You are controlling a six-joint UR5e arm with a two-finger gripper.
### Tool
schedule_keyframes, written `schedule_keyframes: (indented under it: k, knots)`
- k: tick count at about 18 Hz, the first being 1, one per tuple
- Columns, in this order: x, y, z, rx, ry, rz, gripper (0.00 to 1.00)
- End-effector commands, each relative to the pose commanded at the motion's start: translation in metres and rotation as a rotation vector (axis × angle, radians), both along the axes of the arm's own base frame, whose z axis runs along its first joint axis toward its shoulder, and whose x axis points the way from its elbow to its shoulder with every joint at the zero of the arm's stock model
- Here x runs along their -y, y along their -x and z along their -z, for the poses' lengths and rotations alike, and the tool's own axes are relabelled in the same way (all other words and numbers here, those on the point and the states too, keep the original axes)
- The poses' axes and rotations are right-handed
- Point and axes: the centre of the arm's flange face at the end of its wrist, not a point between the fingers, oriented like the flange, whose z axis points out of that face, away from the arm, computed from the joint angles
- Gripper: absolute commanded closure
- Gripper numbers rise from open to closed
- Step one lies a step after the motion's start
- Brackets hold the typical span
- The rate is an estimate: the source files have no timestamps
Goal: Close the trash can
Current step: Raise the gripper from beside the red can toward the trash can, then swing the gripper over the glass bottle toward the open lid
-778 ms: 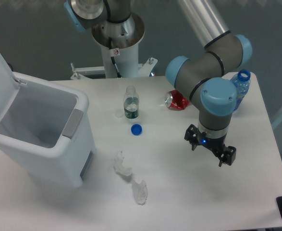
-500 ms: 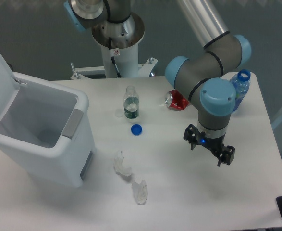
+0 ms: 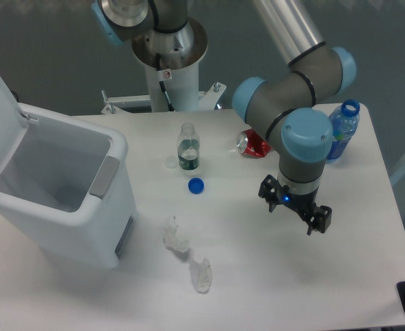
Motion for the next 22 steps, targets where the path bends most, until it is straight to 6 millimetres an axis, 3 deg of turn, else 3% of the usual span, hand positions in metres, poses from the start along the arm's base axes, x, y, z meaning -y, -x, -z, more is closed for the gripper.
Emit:
schedule_keyframes:
  k: [6,11,13,15,17,22]
  knots:
    - [0.021,-0.021,-0.04,0.068,-0.178,-0.128,0.0]
    - [0.025,-0.071,-0.093,0.043,-0.255,-0.15,0.01]
    - [0.019,-0.097,-0.113,0.058,-0.31,-0.177,0.09]
    - [0.015,-0.125,-0.137,0.091,-0.367,-0.19,0.35]
    - [0.016,-0.158,-0.164,0.118,-0.426,-0.2,0.53]
    - [0.013,-0.238,-0.224,0.188,-0.561,-0.223,0.83]
